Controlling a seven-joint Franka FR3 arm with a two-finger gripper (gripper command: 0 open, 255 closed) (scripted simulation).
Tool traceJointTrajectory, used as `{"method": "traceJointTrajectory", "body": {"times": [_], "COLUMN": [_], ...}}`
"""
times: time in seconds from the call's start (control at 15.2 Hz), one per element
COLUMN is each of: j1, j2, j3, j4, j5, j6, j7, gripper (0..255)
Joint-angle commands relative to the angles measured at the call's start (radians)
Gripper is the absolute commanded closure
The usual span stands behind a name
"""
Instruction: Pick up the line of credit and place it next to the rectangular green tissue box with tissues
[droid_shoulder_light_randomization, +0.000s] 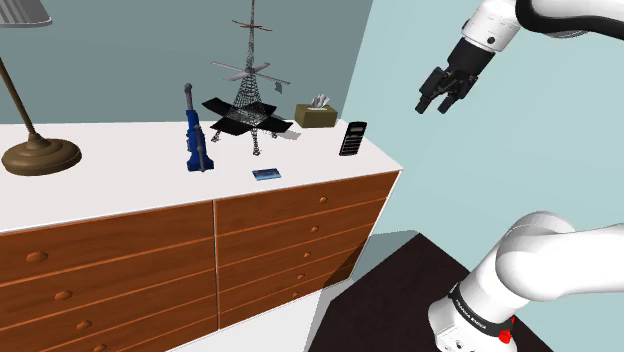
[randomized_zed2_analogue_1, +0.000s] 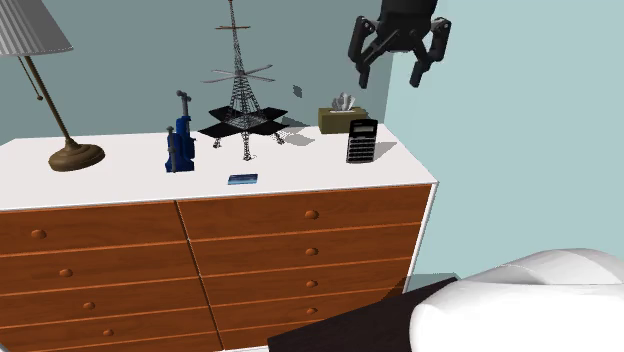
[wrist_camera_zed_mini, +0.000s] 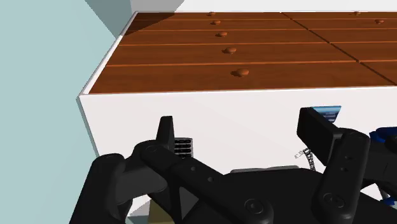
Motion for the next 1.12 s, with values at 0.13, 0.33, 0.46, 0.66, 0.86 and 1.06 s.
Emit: {"method": "traceJointTrajectory", "body": {"times": [0.13,0.33,0.46,0.66,0.86,1.06], "j1": [0.027,0.072,0.104,0.159,0.222,0.293], "j2": [0.027,0.083,0.128,0.207,0.297,0.394], "j3": [-0.034,-0.087,-0.122,-0.176,-0.231,-0.287], "j4": [-0.037,-0.079,-0.097,-0.109,-0.105,-0.085], "j5": [0.004,0.015,0.028,0.057,0.102,0.167], "j6": [0.084,0.206,0.284,0.395,0.494,0.577], "j7": [-0.074,-0.187,-0.265,-0.39,-0.523,-0.669], "gripper": [0,0,0,0,0,0]}}
